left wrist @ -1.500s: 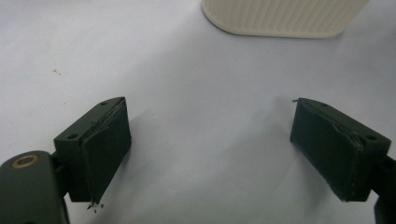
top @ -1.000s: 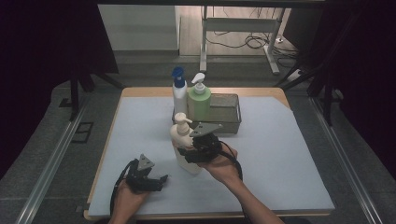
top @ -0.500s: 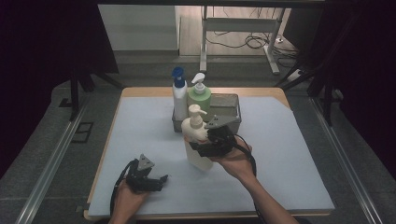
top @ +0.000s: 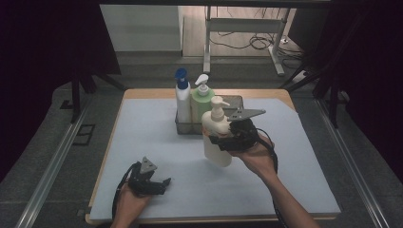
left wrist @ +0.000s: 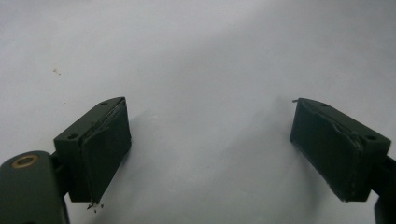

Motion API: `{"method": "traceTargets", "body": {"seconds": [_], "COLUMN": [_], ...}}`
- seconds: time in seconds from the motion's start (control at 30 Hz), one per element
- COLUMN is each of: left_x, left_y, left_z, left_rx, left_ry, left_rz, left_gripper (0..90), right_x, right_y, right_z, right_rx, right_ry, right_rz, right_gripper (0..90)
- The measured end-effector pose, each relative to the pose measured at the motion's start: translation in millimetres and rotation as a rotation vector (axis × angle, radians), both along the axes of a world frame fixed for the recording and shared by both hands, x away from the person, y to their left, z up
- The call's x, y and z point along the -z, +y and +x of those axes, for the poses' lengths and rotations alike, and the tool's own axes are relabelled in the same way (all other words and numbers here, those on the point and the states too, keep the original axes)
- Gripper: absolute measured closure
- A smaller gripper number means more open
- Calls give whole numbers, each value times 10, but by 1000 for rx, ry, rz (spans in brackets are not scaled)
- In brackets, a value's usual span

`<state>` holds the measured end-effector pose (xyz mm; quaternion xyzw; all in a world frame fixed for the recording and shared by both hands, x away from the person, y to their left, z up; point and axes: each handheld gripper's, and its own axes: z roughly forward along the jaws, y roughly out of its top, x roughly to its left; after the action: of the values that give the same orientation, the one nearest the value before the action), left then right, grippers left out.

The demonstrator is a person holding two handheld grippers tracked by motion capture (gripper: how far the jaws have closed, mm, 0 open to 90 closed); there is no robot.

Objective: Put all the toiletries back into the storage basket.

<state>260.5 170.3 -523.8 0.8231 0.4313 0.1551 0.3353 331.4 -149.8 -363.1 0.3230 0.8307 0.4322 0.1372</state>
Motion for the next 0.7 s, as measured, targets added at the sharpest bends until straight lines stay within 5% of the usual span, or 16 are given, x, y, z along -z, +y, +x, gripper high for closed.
{"method": "traceTargets", "body": {"seconds": [0.7], "left_x": [0], "left_y": [-1], "left_z": [0], "left_rx": [-1], "left_ry": [1], "left_rz": [-3], "left_gripper": [121], "right_x": [-388], "right_y": [-398], "right_z": [256], "right_rx": [146], "right_ry": [-51], "right_rz": [15], "right_gripper": [371]}}
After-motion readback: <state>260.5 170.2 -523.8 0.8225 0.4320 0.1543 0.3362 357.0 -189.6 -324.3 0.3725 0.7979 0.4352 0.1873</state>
